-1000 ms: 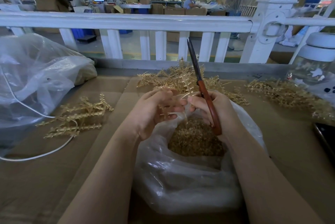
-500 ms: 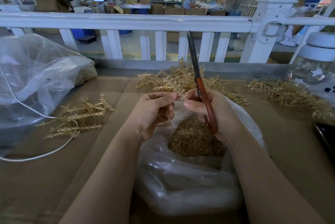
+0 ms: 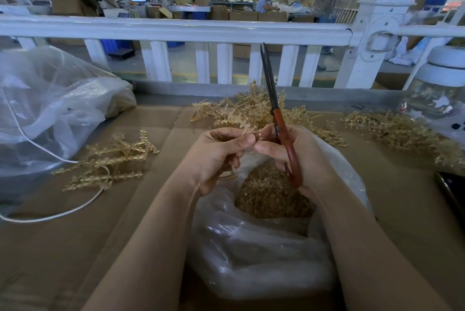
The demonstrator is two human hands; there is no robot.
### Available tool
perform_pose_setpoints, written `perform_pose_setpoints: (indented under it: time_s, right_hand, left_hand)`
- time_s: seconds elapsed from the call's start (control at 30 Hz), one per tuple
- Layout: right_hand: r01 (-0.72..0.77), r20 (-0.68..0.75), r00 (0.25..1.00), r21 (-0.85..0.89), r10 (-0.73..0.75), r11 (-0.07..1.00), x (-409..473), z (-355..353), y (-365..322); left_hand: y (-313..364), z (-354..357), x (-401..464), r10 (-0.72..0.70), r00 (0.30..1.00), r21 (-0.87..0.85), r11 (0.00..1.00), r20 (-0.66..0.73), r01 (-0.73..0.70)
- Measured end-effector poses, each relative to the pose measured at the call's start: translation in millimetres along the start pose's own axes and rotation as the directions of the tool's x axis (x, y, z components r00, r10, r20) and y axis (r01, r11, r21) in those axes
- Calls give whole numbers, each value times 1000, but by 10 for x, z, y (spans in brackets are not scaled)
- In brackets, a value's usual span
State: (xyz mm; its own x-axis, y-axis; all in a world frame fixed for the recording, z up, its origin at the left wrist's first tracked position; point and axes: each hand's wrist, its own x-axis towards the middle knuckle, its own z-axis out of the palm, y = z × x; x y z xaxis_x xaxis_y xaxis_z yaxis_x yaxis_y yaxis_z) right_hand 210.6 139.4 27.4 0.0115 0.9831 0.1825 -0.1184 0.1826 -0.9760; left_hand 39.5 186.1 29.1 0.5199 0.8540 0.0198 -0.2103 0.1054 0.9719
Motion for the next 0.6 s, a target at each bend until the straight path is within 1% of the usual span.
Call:
perform_pose_setpoints:
  time_s: [0.13,0.27,0.37,0.5,0.6]
  right_hand:
    - [22,-49,998,-63,-25,998,21,43,26]
    - [17,-159,986,-211,-51,977,50,35,91]
    - [27,-189,978,-298,-86,954,64,32,114]
    - [69,-183,975,-279,-124,958,45,32,80]
    - [58,-196,974,-274,-115,960,39,48,75]
  left_hand:
    - [-4,28,5,16,998,-46,999,-54,-19]
    - [-30,54,23,52,998,2,999,-40,-52]
    - [-42,54,25,76,996,33,997,-40,-74]
    - [-38,21,24,67,997,-17,998,-29,-68]
    - [-36,12,25,57,998,-66,996,-41,-59]
